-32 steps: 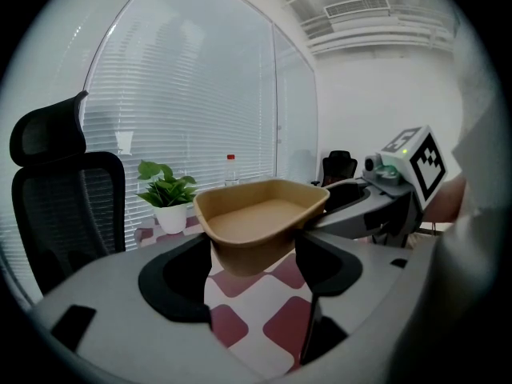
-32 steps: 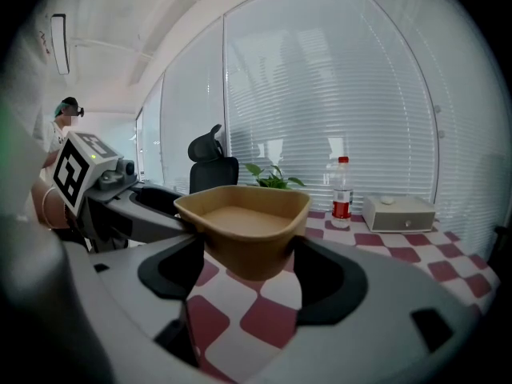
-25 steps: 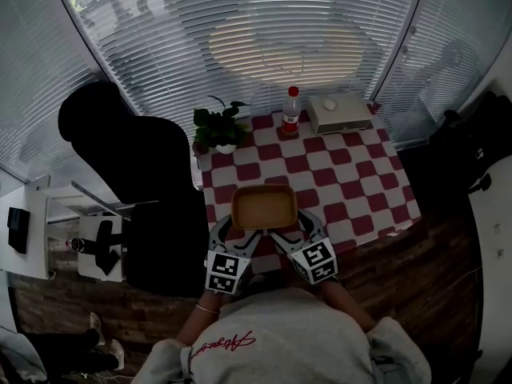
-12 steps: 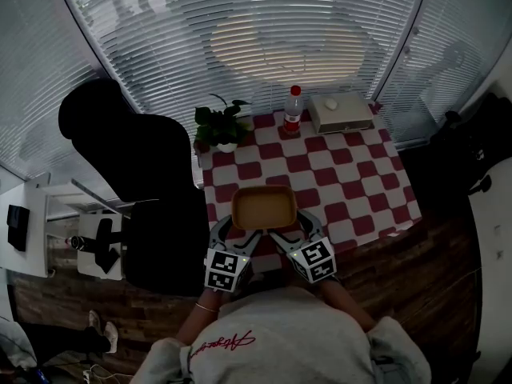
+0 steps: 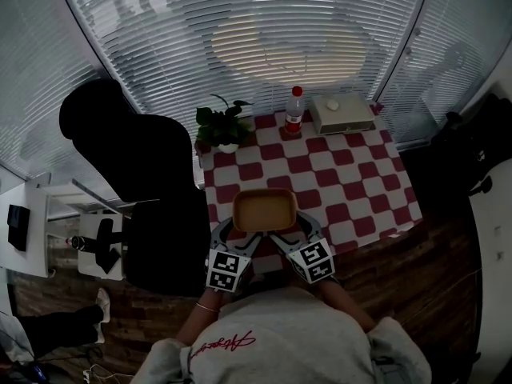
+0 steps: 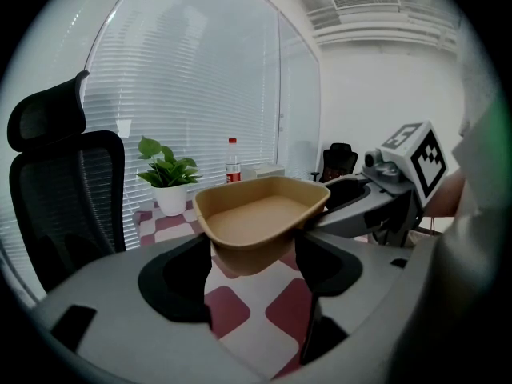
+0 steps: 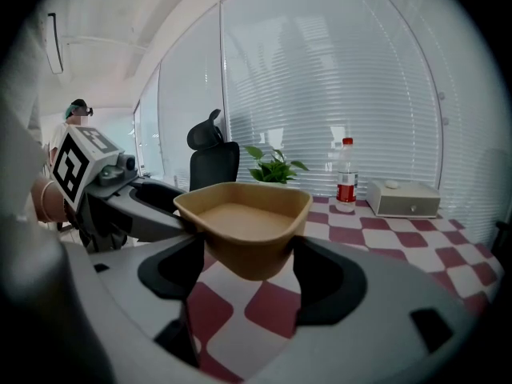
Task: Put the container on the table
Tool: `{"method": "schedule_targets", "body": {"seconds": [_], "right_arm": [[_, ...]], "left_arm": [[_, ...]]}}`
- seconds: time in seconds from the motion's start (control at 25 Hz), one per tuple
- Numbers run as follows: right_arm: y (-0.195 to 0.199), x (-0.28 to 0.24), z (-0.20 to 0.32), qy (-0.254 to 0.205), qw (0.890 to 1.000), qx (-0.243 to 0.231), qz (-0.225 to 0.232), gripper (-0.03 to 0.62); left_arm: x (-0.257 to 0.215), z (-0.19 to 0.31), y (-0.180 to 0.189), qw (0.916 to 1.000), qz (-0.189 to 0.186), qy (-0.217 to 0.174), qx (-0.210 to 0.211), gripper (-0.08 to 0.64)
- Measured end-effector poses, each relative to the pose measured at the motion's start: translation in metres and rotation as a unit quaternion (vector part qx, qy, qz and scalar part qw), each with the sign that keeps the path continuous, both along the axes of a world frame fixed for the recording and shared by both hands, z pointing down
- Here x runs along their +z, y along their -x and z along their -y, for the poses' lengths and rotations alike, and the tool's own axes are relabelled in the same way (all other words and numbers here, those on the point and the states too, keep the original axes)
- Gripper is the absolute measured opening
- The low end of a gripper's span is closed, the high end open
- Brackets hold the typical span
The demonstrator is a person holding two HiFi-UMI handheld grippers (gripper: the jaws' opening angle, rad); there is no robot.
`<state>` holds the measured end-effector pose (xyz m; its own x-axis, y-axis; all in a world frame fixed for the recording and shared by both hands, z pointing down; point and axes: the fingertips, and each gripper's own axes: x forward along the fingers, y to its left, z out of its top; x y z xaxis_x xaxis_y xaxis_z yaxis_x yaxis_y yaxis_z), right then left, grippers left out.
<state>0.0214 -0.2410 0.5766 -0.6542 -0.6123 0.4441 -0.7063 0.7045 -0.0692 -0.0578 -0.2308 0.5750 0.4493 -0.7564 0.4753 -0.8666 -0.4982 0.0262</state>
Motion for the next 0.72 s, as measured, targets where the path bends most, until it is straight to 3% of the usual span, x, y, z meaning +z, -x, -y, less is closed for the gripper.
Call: {"method": "schedule_targets", "body": {"seconds": [0.72], "right_arm": [[0.006,0.018,-0.001,0.018,1.0,-0.004,-0.014,0.35]], "left_arm": [[0.02,-0.002,0.006,0.9996,-0.002,0.026,-0.002,0.331]]}}
